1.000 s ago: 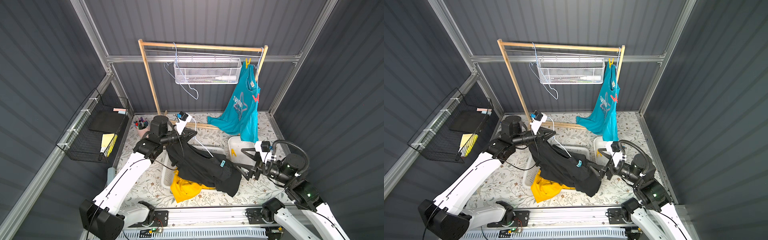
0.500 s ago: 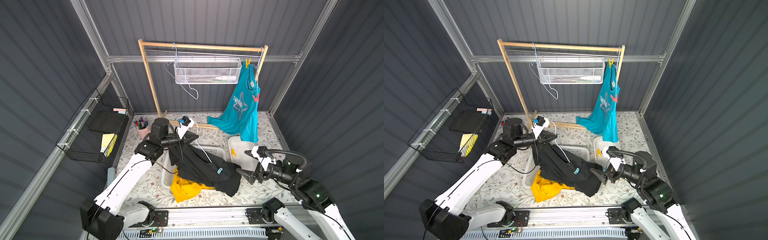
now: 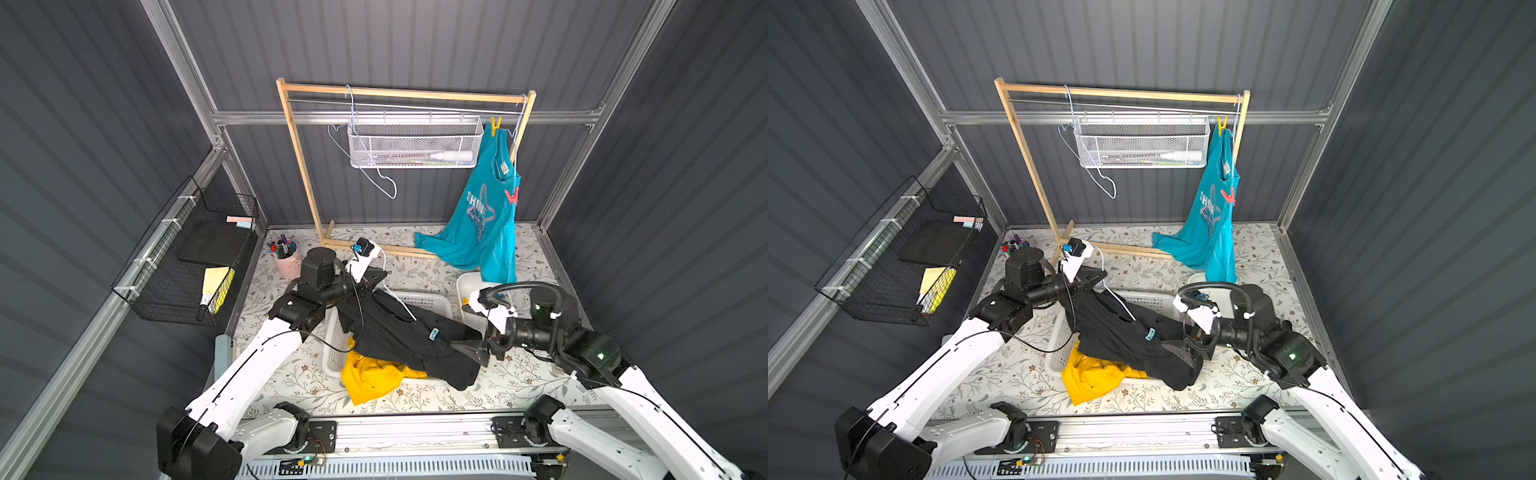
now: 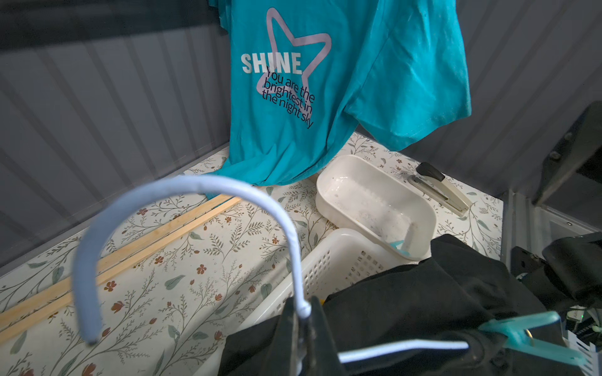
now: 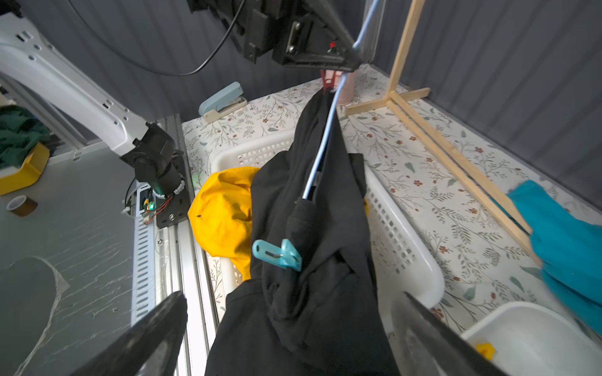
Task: Remove the clothespins securing t-shirts to the hanger
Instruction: Remove the clothespin from the hanger.
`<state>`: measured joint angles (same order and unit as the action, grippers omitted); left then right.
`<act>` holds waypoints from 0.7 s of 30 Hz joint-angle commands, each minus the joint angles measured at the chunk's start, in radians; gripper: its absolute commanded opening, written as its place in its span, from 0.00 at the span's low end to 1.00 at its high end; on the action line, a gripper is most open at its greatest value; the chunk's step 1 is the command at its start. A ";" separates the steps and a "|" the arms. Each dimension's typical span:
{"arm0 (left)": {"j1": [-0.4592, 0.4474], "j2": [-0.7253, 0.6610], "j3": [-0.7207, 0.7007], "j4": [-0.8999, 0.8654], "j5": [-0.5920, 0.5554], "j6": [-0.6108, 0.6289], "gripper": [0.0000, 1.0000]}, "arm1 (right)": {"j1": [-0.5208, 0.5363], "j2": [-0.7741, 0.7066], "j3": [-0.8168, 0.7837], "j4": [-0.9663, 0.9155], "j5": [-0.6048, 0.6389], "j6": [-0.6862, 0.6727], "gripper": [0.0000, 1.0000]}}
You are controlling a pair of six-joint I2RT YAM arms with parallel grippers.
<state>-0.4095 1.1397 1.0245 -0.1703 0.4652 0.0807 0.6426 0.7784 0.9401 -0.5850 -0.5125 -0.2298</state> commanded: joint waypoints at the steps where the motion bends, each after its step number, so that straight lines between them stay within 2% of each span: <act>1: 0.005 -0.014 0.003 0.037 -0.044 -0.016 0.00 | 0.072 0.034 0.064 0.004 0.103 -0.064 0.99; 3: 0.005 -0.022 -0.004 0.044 -0.079 -0.020 0.00 | 0.114 0.068 0.081 -0.003 0.133 -0.092 0.99; 6: 0.006 -0.029 -0.007 0.047 -0.092 -0.020 0.00 | 0.191 0.113 0.089 -0.007 0.258 -0.133 0.98; 11: 0.005 -0.034 -0.013 0.048 -0.114 -0.014 0.00 | 0.283 0.158 0.091 0.015 0.402 -0.181 0.91; 21: 0.005 -0.028 -0.017 0.053 -0.115 -0.013 0.00 | 0.302 0.201 0.100 0.037 0.456 -0.173 0.71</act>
<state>-0.4095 1.1282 1.0183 -0.1600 0.3817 0.0551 0.9375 0.9798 1.0180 -0.5690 -0.0929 -0.3908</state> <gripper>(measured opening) 0.077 0.722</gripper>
